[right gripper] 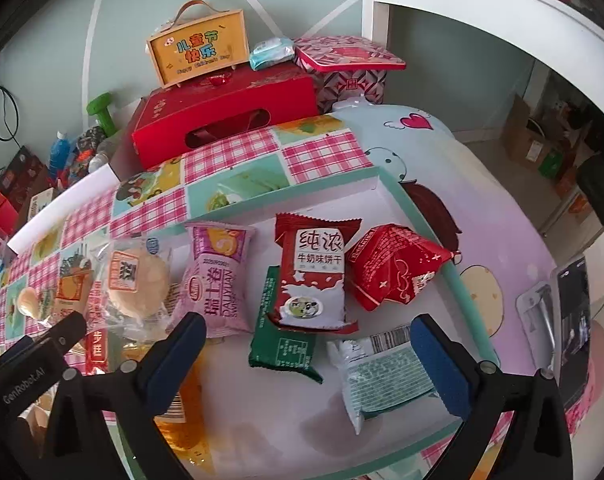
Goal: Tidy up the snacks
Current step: 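Open left tool releasing bun packet in tray while right tool releases biscuit packet, then withdraw both tools from the tray toward the loose snacks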
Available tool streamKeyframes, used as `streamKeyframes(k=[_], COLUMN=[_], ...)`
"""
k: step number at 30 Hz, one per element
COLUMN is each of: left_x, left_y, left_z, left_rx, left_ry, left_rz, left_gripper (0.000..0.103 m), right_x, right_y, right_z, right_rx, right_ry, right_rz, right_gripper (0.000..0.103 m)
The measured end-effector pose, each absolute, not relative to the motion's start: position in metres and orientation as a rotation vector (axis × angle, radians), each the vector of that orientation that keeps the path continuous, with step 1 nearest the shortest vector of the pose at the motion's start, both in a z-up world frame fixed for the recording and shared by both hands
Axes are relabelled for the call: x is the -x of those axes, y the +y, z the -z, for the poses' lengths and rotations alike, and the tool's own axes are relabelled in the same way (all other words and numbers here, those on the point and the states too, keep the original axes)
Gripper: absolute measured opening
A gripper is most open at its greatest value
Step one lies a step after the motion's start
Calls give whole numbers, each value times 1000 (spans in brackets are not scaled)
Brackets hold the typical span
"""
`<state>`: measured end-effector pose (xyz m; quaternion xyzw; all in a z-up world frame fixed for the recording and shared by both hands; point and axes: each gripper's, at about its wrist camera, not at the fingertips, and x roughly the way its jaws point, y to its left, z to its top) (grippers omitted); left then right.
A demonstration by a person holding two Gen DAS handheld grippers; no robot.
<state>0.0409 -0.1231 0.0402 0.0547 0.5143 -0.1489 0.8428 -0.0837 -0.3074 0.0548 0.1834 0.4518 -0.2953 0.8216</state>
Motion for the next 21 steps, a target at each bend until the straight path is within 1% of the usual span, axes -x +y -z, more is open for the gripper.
streamKeyframes(k=[10,21], left_x=[-41,-44], left_y=[-121,-102], left_z=[-43,-60], left_rx=[-114,-153], left_ry=[1074,1048], left_rz=[320,301], left_gripper=[103,103], right_x=[84,83], right_y=[-307,-290], right_z=[-56,-80], right_rx=[-389,-385], right_ry=[961,906], right_rz=[622,575], right_gripper=[103,103])
